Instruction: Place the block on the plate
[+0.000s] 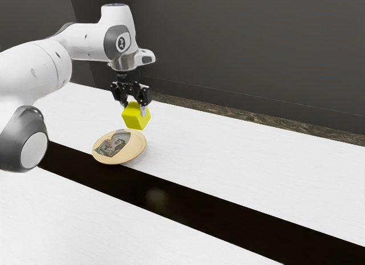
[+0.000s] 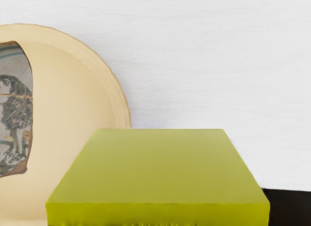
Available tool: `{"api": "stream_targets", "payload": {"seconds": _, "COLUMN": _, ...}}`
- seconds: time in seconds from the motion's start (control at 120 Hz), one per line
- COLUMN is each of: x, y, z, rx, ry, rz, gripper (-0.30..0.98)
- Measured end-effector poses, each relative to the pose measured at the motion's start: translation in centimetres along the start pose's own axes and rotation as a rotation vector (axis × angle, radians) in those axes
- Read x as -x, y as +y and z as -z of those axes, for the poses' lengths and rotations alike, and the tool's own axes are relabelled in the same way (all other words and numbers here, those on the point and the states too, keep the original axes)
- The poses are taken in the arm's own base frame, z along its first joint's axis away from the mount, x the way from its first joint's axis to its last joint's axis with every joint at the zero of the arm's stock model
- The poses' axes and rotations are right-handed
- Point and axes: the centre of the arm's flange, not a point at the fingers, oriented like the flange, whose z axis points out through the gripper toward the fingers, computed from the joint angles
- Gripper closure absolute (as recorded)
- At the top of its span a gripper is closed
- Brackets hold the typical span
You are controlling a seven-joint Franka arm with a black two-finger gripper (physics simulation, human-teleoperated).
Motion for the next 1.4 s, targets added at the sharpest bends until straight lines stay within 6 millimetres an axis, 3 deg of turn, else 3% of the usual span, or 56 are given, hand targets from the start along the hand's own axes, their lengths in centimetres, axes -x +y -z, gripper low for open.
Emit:
{"api": "stream_targets", "payload": {"seconds": 0.142, "x": -1.3, "y": -3.8, "z": -0.6, "rx": 0.000, "ry": 0.003, "rz": 0.014, "gripper": 0.32}}
{"api": "stream_targets", "payload": {"seconds": 0.367, "x": -2.6, "y": -9.4, "z": -6.0, "rx": 0.002, "ry": -0.054, "rz": 0.057, "gripper": 0.32}}
{"api": "stream_targets", "payload": {"seconds": 0.567, "x": -3.1, "y": -10.9, "z": -10.4, "rx": 0.006, "ry": -0.103, "rz": 0.067, "gripper": 0.32}}
{"api": "stream_targets", "payload": {"seconds": 0.825, "x": -3.7, "y": -11.2, "z": -13.3, "rx": 0.005, "ry": -0.129, "rz": 0.066, "gripper": 0.32}}
{"api": "stream_targets", "payload": {"seconds": 1.142, "x": -3.7, "y": -11.4, "z": -12.9, "rx": 0.009, "ry": -0.121, "rz": 0.062, "gripper": 0.10}}
{"api": "stream_targets", "payload": {"seconds": 1.275, "x": -3.0, "y": -11.2, "z": -7.9, "rx": 0.005, "ry": -0.063, "rz": 0.056, "gripper": 0.05}}
{"api": "stream_targets", "payload": {"seconds": 1.4, "x": -0.6, "y": -9.1, "z": -3.9, "rx": 0.028, "ry": -0.047, "rz": 0.030, "gripper": 0.03}}
